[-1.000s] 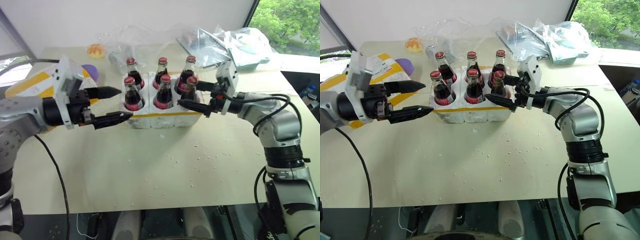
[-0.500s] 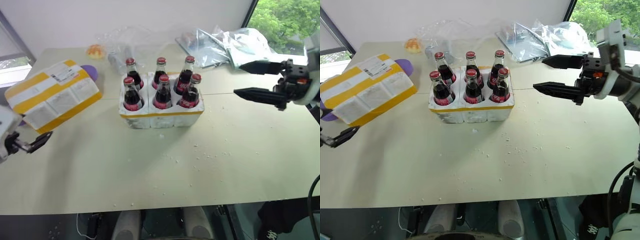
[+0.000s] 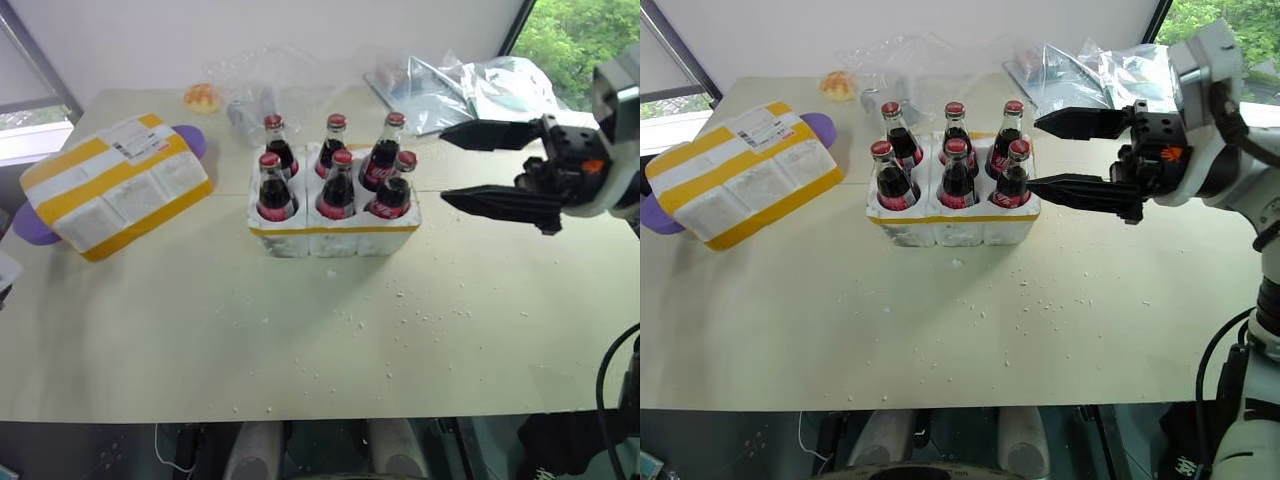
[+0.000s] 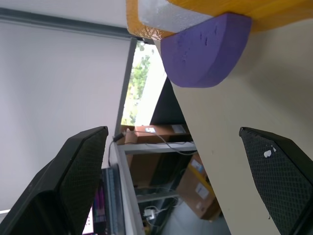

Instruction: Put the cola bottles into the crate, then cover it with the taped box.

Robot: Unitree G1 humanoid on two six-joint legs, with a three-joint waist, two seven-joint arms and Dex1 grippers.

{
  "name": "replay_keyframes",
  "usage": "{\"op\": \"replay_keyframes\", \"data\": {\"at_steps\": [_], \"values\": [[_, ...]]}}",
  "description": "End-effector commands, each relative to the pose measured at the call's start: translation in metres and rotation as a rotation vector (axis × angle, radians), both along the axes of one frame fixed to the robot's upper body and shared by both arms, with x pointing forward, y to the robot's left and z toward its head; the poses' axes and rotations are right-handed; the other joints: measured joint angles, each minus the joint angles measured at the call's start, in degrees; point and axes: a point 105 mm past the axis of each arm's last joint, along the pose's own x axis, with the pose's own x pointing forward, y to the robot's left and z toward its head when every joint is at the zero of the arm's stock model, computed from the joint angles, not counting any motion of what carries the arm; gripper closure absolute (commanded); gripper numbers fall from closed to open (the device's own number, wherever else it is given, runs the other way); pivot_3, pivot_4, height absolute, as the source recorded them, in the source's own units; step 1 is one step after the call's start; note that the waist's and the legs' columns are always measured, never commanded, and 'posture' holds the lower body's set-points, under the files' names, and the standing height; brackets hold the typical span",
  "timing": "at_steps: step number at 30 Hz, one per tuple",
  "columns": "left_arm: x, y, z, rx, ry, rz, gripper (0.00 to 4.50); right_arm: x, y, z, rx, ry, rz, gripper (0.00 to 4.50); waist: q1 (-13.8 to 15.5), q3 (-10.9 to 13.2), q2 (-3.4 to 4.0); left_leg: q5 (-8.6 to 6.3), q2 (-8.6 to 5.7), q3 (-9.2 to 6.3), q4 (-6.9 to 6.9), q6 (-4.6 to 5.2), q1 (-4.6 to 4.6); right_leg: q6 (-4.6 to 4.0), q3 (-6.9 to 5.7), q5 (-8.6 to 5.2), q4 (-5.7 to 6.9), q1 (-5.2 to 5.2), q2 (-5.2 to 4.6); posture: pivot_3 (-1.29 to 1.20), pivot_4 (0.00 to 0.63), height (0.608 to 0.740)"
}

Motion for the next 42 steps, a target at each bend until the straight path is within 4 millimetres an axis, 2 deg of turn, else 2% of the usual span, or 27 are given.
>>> {"op": "replay_keyframes", "data": {"at_steps": [1,5,16,24,30,33,38,39,40,42], "values": [[0.012,0.008,-0.008,0.074,-0.017,-0.002,0.00,-0.007,0.006,0.013,0.007,-0.073,0.024,0.11,0.1,0.0,-0.01,0.01,-0.01,0.00,0.01,0.00,0.00,0.03,0.00,0.02,0.05,0.00,0.00,0.00,0.150,0.737],[0.027,0.012,-0.021,0.082,-0.042,0.008,0.00,-0.007,0.007,0.018,0.009,-0.087,0.021,0.11,0.0,0.0,-0.04,0.02,-0.02,0.01,0.03,0.00,0.02,0.26,-0.01,0.14,0.10,0.01,0.03,0.00,0.150,0.737],[0.068,-0.001,-0.016,0.139,-0.090,-0.022,0.00,-0.008,0.004,0.023,-0.009,-0.100,0.004,0.11,0.0,-0.1,-0.13,0.02,-0.08,0.01,0.28,0.00,0.02,0.36,-0.01,0.20,0.50,0.00,0.02,0.00,0.150,0.737],[0.083,-0.007,-0.023,0.109,-0.073,0.008,0.00,-0.008,-0.002,0.029,-0.019,-0.114,-0.029,0.11,0.0,-0.1,-0.16,0.02,-0.08,0.00,0.53,0.00,0.01,0.38,-0.01,0.21,0.66,0.02,0.02,0.00,0.150,0.737],[0.087,-0.006,-0.026,0.047,-0.075,0.051,0.00,-0.008,-0.007,0.033,-0.014,-0.128,-0.066,0.11,0.0,-0.1,-0.17,0.02,-0.08,0.00,0.54,0.00,-0.01,0.38,-0.01,0.21,0.66,0.02,0.02,0.00,0.150,0.737],[0.090,-0.008,-0.025,0.031,-0.075,0.051,0.88,-0.008,-0.010,0.033,-0.012,-0.131,-0.083,0.00,0.0,-0.1,-0.18,0.02,-0.08,0.00,0.54,0.00,-0.01,0.38,-0.01,0.21,0.66,0.02,0.02,0.00,0.150,0.737],[0.092,-0.007,-0.020,0.030,-0.076,0.060,3.53,-0.007,-0.012,0.031,-0.002,-0.129,-0.109,0.00,0.1,-0.1,-0.20,0.02,-0.08,-0.01,0.56,0.00,-0.01,0.38,-0.01,0.21,0.66,0.03,0.02,0.00,0.150,0.737],[0.092,-0.006,-0.018,0.031,-0.076,0.063,3.90,-0.007,-0.013,0.031,-0.001,-0.129,-0.114,0.00,0.1,-0.1,-0.20,0.02,-0.09,-0.01,0.56,0.00,0.00,0.38,-0.01,0.21,0.66,0.05,0.02,0.00,0.150,0.737],[0.092,-0.006,-0.018,0.033,-0.074,0.066,4.08,-0.007,-0.013,0.031,0.000,-0.129,-0.116,0.00,0.1,-0.1,-0.20,0.02,-0.10,0.00,0.56,0.00,0.01,0.38,-0.01,0.21,0.65,0.06,0.00,0.00,0.150,0.737],[0.092,-0.005,-0.017,0.034,-0.074,0.068,4.10,-0.007,-0.014,0.030,0.003,-0.130,-0.122,0.00,0.1,-0.1,-0.20,0.02,-0.11,-0.01,0.56,0.00,0.00,0.39,-0.01,0.22,0.66,0.06,0.00,0.00,0.150,0.737]]}}
